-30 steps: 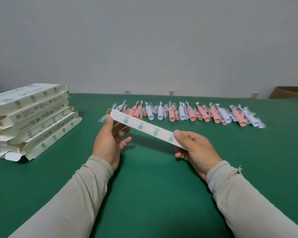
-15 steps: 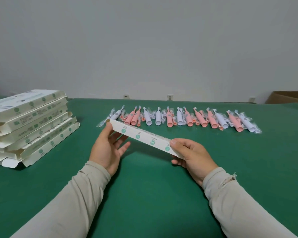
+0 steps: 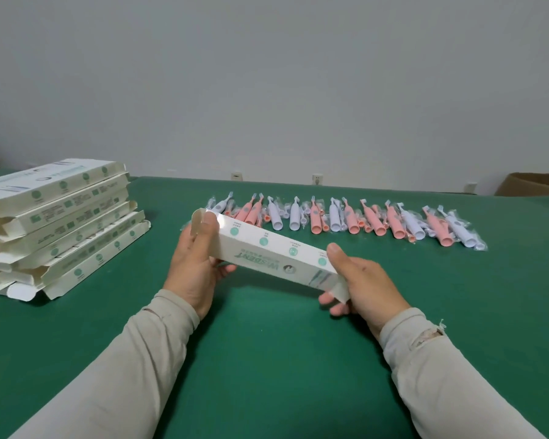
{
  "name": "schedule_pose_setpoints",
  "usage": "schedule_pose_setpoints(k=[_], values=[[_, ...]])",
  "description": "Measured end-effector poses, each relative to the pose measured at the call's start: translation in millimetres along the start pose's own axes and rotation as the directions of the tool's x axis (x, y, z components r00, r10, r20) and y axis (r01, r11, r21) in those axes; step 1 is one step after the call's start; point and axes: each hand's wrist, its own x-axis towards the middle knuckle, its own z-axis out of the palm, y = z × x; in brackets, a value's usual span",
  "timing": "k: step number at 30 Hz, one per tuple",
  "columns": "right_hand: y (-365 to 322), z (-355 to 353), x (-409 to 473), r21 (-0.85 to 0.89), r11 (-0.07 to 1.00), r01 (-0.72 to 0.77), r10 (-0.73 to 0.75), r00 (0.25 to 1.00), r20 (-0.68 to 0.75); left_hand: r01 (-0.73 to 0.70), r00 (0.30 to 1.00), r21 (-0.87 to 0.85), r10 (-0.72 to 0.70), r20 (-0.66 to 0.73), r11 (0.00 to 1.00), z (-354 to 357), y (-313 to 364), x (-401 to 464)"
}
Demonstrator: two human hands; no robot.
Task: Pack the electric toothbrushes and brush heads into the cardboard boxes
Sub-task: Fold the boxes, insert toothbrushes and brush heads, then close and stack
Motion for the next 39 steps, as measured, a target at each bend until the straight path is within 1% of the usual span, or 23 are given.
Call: schedule_pose_setpoints(k=[1,3,5,7,9,11,12,13,15,16,17,18,20,23,26,32,34,37,39], values=[[-2.7,-3.3,-1.1,-0.007,0.998,-0.069,0.070,0.996,0.050,-0.009,0.999,0.001,0.009,0.034,1.000,0.6,1.5,-1.3],[-7.4,-10.0,-4.2,-0.025,0.975,-0.220,0.221,0.962,0.157,-0.007,0.994,-0.013,0.009,0.113,1.000,1.8,3.3,-2.4],[-9.8,-15.2,-6.8,-0.088,0.955,-0.285,0.297,0.932,0.206,0.016,0.976,-0.009,-0.014,0.219,1.000,4.0,4.0,-2.5],[-10.5,-14.9,-9.5,-0.166,0.956,-0.240,0.278,0.925,0.259,0.076,0.957,-0.037,-0.062,0.283,0.996,6.8,3.1,-4.0],[-10.9,-7.6,-13.2,-0.210,0.962,-0.175,0.246,0.891,0.382,0.177,0.959,-0.105,-0.147,0.242,0.979,10.9,1.9,-6.9],[-11.5,3.3,-16.7,-0.247,0.962,-0.118,0.228,0.843,0.487,0.236,0.957,-0.098,-0.214,0.195,0.967,15.2,-2.2,-10.0],[-11.6,9.4,-16.7,-0.263,0.962,-0.072,0.196,0.853,0.484,0.232,0.957,-0.056,-0.218,0.190,0.971,17.0,-5.6,-11.4],[-10.1,14.9,-15.2,-0.263,0.965,-0.021,0.139,0.888,0.439,0.213,0.959,-0.013,-0.207,0.194,0.977,18.7,-9.4,-12.1],[-4.0,24.4,-10.1,-0.185,0.981,0.062,-0.013,0.966,0.257,0.165,0.965,0.051,-0.172,0.198,0.985,22.7,-14.6,-13.3],[-1.2,28.6,-8.7,-0.108,0.990,0.094,-0.076,0.984,0.164,0.151,0.964,0.075,-0.164,0.207,0.986,24.9,-16.6,-14.3],[0.9,32.0,-7.7,-0.033,0.991,0.133,-0.129,0.987,0.097,0.147,0.960,0.092,-0.165,0.226,0.985,26.3,-19.3,-15.4],[3.4,35.0,-6.8,0.018,0.985,0.174,-0.175,0.983,0.062,0.151,0.954,0.099,-0.171,0.248,0.984,27.6,-21.5,-17.2],[6.5,38.7,-4.8,0.054,0.973,0.226,-0.229,0.972,0.056,0.172,0.939,0.095,-0.192,0.285,0.981,28.6,-24.7,-20.4],[8.1,43.4,-1.7,0.053,0.969,0.241,-0.245,0.966,0.086,0.170,0.942,0.110,-0.194,0.275,0.979,27.4,-28.1,-21.0],[9.4,44.0,3.1,0.035,0.972,0.233,-0.235,0.968,0.088,0.143,0.947,0.181,-0.188,0.261,0.973,26.0,-32.4,-18.9],[9.1,39.8,8.2,0.031,0.978,0.205,-0.207,0.974,0.090,0.081,0.938,0.290,-0.172,0.302,0.954,26.5,-36.8,-20.8],[10.0,38.4,9.5,0.056,0.982,0.180,-0.184,0.980,0.074,0.116,0.927,0.266,-0.200,0.316,0.957,26.8,-37.3,-20.2],[8.8,37.3,10.0,0.103,0.984,0.145,-0.150,0.988,0.038,0.236,0.895,0.148,-0.274,0.353,0.961,26.3,-34.5,-17.9],[8.1,36.2,10.9,0.188,0.974,0.124,-0.131,0.991,0.028,0.244,0.885,0.117,-0.270,0.380,0.963,26.7,-33.0,-16.8]])
